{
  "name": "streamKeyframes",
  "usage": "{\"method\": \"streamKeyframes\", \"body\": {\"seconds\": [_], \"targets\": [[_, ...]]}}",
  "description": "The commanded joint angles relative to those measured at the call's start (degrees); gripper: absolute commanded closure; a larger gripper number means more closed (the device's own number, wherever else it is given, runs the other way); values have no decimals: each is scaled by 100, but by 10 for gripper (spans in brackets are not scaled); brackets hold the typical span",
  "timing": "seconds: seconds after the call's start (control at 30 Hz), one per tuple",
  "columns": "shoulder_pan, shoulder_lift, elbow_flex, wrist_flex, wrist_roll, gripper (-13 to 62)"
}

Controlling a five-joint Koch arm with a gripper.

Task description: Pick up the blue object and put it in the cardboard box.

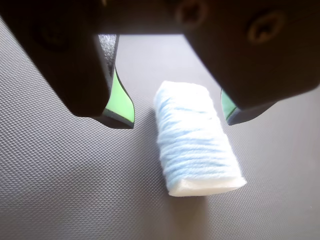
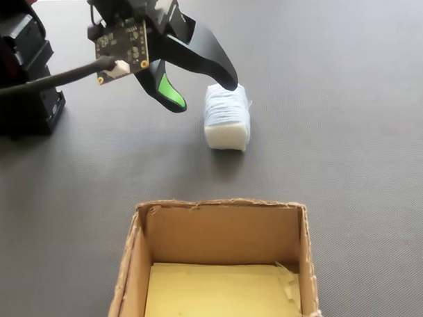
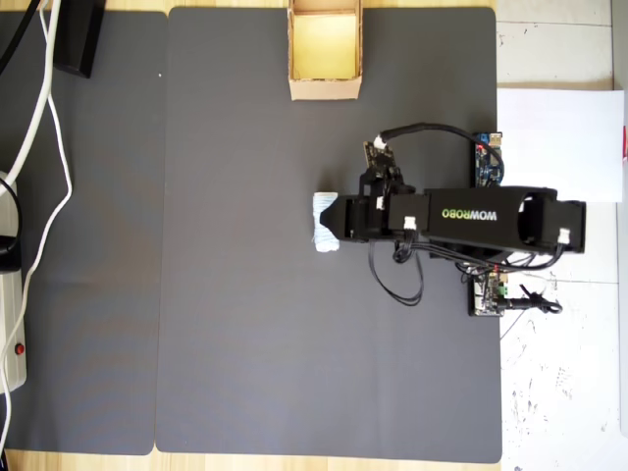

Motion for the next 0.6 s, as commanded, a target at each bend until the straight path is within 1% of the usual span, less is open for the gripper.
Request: {"method": "streamKeyframes", "body": {"seconds": [0.0, 0.27, 0.57], "targets": [[-62, 0, -571, -35, 431, 160], [-123, -773, -1081, -88, 439, 160], [-299, -1485, -1081, -659, 457, 164]]}}
